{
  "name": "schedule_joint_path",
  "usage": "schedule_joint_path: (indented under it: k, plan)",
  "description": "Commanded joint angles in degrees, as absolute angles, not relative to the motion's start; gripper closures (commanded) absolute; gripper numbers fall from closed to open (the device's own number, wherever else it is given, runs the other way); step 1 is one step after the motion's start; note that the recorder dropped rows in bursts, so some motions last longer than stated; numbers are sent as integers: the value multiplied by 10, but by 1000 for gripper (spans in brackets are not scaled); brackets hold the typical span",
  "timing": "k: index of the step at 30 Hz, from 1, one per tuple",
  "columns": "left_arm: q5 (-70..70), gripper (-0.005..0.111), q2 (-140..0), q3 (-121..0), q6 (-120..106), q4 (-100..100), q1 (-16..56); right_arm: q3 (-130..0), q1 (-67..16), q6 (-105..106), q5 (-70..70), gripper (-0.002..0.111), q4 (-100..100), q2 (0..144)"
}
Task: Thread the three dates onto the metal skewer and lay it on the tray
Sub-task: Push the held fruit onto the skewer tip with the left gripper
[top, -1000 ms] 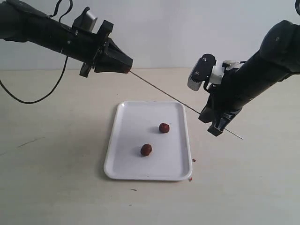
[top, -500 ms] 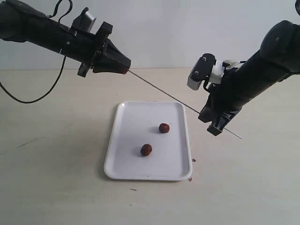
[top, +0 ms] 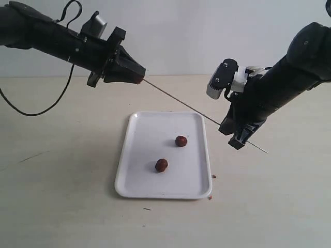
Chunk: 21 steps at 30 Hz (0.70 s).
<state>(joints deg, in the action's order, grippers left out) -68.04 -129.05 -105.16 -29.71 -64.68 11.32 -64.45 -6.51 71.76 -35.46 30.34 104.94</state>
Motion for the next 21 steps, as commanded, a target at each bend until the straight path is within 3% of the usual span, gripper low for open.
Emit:
schedule_joint_path:
  k: [1,21]
  plan:
    - [-677,81,-1302,-1055,-301,-651,125,-644,-63,723,-346,108,317,1048]
    - [-698,81,-1305,-1055,-328,-711,154,-644,-63,778,-354,108,500,1048]
